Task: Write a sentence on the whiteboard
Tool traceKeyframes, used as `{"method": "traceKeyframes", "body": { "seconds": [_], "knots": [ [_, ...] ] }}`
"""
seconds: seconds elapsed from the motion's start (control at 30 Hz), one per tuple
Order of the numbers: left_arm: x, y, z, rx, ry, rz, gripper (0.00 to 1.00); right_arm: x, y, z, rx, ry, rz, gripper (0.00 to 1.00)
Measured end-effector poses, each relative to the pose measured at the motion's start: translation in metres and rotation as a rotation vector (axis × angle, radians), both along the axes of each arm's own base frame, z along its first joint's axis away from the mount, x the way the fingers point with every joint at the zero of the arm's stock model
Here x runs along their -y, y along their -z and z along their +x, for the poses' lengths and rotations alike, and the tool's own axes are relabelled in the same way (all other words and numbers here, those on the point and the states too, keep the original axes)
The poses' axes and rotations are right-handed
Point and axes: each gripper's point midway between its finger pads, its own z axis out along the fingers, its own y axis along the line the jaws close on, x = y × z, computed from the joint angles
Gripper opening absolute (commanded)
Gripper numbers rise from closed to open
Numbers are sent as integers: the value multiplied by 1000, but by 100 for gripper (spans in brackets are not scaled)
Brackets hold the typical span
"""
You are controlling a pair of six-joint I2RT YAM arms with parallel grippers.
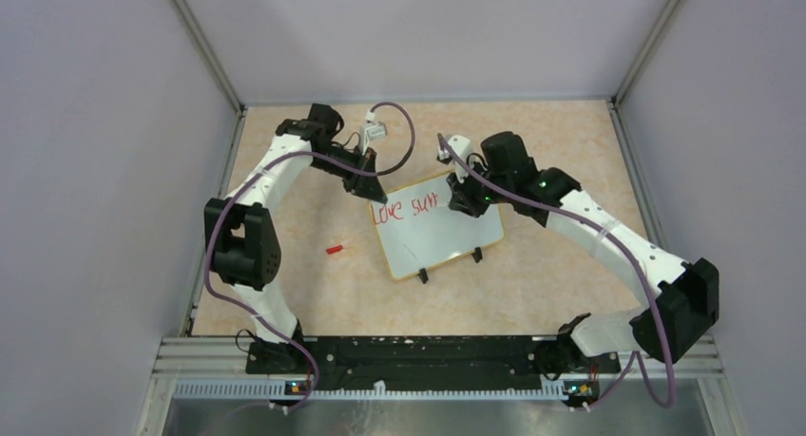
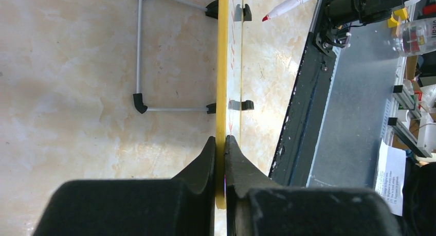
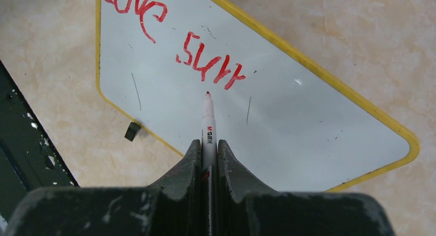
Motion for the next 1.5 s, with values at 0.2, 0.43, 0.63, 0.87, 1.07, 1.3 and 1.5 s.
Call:
{"method": "traceKeyframes", "body": {
  "seconds": [0.2,0.43,0.63,0.87,1.07,1.3,1.5],
  "knots": [
    [1,-1,4,20,5,17,30,3,-1,2,-13,3,17,0],
    [5,-4,5,27,12,3,39,9,-2,7,-25,14,36,0],
    [8,-9,7,28,7,-24,31,8,-8,7,-38,14,75,0],
    [13,-12,15,32,7,-45,13,7,-14,4,-34,12,96,0],
    [15,-11,20,28,8,-52,7,6,-14,3,-36,5,101,0],
    [15,-12,21,26,11,-58,2,5,-17,7,-16,10,108,0],
    [16,-12,21,22,12,-60,0,7,-14,15,13,34,101,0]
  ]
}}
